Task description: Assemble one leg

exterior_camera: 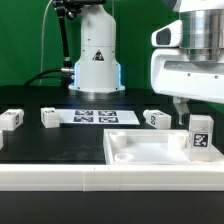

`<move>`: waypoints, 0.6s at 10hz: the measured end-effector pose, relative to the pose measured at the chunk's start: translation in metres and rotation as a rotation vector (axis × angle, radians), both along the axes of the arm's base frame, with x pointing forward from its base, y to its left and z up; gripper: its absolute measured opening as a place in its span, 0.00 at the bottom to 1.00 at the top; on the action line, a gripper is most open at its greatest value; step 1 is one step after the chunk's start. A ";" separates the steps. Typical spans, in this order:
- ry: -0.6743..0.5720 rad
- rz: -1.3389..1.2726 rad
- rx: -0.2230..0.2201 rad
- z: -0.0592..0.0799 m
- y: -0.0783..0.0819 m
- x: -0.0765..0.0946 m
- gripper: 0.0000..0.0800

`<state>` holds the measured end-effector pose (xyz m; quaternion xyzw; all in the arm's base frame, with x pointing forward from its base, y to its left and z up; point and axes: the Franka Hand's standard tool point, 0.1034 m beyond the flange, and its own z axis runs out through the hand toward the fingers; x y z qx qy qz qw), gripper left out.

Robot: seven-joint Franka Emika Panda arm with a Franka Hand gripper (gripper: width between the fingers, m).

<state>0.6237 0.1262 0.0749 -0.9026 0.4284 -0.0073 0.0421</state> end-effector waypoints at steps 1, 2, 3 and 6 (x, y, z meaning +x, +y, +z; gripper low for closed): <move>-0.013 0.065 -0.006 -0.001 -0.004 0.001 0.81; -0.025 0.138 -0.012 -0.002 -0.005 0.000 0.81; -0.043 0.231 -0.021 -0.002 -0.006 0.002 0.81; -0.069 0.368 -0.035 0.000 0.000 0.002 0.81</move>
Offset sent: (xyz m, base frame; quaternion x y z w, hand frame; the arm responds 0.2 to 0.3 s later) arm -0.0061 0.0053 0.0017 0.0289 -0.0012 -0.1195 0.9924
